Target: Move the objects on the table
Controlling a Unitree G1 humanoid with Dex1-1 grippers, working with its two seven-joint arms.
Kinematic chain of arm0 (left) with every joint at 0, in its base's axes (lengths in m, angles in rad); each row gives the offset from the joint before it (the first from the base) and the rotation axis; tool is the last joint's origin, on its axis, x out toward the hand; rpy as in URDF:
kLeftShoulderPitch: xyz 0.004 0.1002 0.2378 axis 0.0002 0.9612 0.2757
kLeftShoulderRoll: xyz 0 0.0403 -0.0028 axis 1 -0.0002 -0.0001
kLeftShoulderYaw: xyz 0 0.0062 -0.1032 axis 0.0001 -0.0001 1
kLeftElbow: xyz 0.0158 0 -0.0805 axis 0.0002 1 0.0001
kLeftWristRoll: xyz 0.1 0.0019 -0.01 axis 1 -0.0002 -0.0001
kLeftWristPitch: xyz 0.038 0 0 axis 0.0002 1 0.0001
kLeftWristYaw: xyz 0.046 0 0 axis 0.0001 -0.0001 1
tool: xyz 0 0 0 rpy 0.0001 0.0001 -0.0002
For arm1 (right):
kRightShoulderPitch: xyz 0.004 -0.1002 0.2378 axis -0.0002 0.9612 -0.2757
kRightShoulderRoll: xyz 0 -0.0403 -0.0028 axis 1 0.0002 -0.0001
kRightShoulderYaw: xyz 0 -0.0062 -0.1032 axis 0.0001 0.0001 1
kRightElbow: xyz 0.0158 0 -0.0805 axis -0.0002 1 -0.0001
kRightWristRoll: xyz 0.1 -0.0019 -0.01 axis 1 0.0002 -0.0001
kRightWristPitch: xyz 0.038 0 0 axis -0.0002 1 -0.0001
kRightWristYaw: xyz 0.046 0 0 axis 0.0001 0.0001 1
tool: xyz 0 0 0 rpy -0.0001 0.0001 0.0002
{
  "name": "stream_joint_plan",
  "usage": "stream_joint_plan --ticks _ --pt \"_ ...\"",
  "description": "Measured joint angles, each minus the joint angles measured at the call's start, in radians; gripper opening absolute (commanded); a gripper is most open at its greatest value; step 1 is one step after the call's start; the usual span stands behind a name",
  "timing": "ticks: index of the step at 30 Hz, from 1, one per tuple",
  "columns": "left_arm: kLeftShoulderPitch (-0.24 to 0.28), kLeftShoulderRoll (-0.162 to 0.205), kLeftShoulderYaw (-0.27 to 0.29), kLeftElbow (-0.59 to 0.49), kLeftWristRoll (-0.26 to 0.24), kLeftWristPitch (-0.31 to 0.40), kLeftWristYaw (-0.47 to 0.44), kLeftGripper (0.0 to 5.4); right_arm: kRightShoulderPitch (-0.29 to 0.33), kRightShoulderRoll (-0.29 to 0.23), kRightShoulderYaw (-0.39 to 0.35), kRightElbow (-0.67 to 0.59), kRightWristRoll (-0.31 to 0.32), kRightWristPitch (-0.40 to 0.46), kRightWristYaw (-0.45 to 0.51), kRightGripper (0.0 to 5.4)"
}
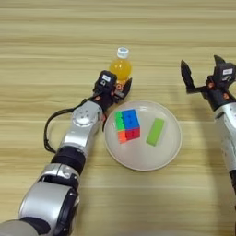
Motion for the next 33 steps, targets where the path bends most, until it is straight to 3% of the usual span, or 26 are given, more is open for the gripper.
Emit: stream_joint_plan --ticks 18,33 --pt "0.013 -0.014 0.012 -0.020 -0.002 0.029 -0.001 3.38 -0.002 0.001 -0.002 -0.009 0.001 0.000 0.000 5.40" --pt "0.040 -0.014 0.012 -0.041 0.000 0.036 -0.002 4.93 -0.005 0.001 -0.005 -0.009 0.001 0.000 0.001 5.40"
